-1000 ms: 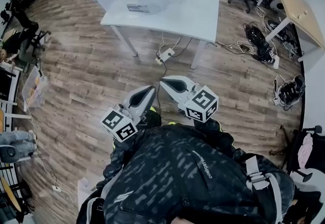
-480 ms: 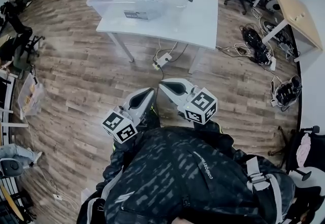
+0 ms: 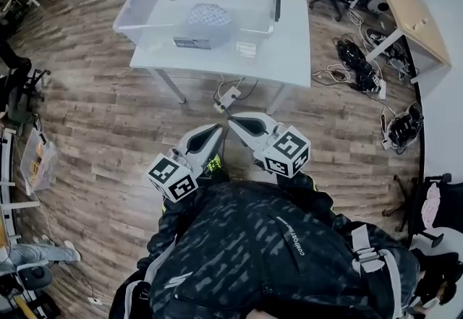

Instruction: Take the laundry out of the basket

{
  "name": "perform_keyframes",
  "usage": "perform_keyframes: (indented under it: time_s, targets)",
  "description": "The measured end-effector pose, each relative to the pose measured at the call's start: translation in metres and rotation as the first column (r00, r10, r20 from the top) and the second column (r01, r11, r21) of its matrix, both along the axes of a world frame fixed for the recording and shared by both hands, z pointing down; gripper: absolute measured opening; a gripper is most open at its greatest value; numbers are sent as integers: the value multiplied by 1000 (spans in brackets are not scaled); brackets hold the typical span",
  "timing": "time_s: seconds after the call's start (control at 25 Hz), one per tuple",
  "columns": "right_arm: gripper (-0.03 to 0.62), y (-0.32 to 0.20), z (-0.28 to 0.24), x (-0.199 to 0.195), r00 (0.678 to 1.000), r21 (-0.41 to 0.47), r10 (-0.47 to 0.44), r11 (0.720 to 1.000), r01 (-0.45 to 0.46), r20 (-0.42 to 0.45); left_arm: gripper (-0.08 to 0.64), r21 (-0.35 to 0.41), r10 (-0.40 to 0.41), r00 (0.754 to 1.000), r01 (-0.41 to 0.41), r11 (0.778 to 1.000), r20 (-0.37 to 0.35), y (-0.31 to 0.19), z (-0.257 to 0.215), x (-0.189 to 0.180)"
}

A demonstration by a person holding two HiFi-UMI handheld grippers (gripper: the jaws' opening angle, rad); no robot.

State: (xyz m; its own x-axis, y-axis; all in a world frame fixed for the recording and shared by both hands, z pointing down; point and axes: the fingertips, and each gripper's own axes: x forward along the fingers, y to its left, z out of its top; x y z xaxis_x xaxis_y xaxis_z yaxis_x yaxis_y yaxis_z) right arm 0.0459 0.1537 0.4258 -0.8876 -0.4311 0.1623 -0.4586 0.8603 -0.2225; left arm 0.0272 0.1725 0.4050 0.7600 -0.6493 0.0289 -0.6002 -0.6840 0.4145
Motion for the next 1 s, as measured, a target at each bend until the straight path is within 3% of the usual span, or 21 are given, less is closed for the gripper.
perform_keyframes:
  time_s: [0.68,1.0]
  targets:
    - [0,-128,1,-126,998,0,53,999,-53,-45,9,-1,46,998,-46,999,-50,-127,3,-127]
    - [0,-147,3,-151,997,7,43,999,-43,-68,9,-5,47,996,-48,999,-75,-142,8,-149]
